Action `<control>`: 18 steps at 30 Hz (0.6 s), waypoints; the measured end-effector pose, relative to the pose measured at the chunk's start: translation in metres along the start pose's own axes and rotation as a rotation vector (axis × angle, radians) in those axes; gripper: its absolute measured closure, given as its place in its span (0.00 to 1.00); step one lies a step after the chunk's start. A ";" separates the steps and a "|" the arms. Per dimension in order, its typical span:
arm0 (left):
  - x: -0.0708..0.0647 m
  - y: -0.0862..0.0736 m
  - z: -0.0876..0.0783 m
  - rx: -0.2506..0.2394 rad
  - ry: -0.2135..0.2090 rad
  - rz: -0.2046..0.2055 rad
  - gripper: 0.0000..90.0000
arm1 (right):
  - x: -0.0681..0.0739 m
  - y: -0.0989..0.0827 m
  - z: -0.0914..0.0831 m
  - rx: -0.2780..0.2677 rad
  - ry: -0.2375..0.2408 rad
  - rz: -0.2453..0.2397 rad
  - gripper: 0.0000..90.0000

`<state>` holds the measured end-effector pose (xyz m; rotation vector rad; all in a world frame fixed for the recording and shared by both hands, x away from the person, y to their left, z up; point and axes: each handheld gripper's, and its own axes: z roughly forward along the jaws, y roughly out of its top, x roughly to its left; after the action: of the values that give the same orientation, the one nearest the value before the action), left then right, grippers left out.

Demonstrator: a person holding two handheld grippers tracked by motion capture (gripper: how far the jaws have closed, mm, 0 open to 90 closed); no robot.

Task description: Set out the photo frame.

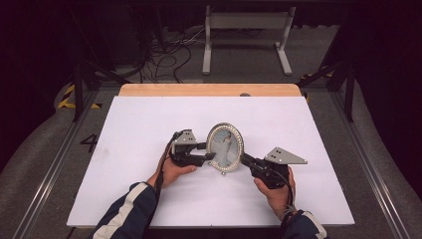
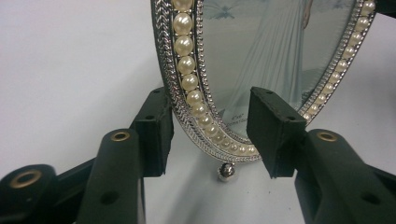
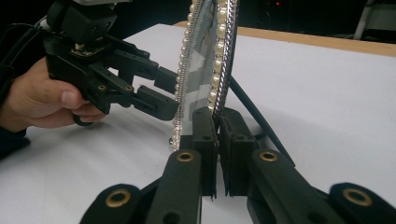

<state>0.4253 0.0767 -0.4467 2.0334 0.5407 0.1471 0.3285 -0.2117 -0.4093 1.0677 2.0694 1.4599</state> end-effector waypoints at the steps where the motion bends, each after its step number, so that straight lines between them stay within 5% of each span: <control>1: 0.000 0.000 -0.001 0.003 -0.002 0.000 0.59 | -0.001 0.000 0.000 0.001 0.002 0.003 0.95; 18: -0.005 -0.005 -0.009 0.033 0.036 0.023 0.61 | -0.007 0.003 0.010 -0.002 -0.025 0.011 0.95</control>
<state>0.4166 0.0836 -0.4463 2.0733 0.5462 0.1897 0.3407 -0.2099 -0.4117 1.0921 2.0476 1.4466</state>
